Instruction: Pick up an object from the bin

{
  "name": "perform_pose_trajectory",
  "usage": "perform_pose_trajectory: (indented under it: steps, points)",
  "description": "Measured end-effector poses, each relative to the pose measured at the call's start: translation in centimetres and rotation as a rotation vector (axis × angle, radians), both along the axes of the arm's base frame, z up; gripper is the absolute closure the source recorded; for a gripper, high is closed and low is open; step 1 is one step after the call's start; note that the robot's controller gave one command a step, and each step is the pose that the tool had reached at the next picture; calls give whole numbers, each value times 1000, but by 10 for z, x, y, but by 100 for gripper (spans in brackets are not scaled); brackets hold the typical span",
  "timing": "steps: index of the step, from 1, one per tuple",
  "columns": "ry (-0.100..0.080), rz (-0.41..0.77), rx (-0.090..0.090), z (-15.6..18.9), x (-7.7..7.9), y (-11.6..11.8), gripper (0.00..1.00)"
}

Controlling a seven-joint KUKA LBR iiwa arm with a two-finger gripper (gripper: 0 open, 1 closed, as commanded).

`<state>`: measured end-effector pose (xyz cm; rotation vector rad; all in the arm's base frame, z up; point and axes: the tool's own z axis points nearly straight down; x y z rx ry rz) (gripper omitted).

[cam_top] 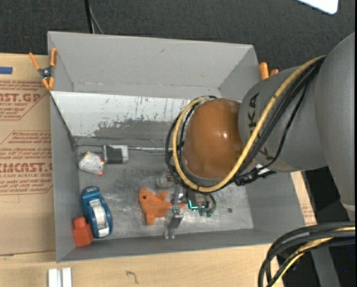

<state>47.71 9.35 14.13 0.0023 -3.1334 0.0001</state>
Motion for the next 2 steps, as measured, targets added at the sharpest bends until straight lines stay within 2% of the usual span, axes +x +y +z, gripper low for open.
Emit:
perform_pose_trajectory:
  steps: [1,2]
  points:
    - [-7,-1,1,3,2,0,0]
    - [-23,62,3,-68,32,-13,100]
